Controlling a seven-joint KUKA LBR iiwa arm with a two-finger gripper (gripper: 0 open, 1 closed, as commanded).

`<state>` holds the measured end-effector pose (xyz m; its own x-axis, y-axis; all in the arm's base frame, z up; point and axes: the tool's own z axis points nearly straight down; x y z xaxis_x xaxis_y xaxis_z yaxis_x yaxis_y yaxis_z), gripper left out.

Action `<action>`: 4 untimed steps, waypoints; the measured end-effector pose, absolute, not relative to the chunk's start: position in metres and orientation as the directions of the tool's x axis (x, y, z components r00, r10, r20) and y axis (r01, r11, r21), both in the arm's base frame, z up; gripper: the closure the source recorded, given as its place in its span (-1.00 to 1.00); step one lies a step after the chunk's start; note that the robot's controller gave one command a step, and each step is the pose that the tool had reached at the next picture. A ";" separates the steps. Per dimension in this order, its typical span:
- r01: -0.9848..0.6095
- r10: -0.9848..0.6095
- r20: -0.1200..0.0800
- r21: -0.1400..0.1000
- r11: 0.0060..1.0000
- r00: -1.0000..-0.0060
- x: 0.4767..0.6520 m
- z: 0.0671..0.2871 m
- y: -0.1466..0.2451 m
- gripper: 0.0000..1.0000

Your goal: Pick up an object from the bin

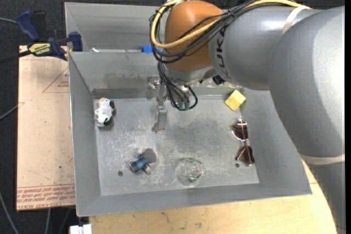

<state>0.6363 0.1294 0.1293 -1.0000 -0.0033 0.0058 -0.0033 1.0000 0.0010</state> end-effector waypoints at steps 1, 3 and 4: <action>-0.001 -0.001 -0.002 0.002 1.000 -1.000 0.638 0.135 0.129 -1.00; -0.431 -0.431 0.002 0.002 0.903 -0.903 0.565 0.108 0.148 -1.00; -0.577 -0.577 -0.001 0.001 0.817 -0.817 0.533 0.102 0.175 -1.00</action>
Offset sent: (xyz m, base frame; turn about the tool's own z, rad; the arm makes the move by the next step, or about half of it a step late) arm -0.0650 0.0351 -0.0593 -0.5519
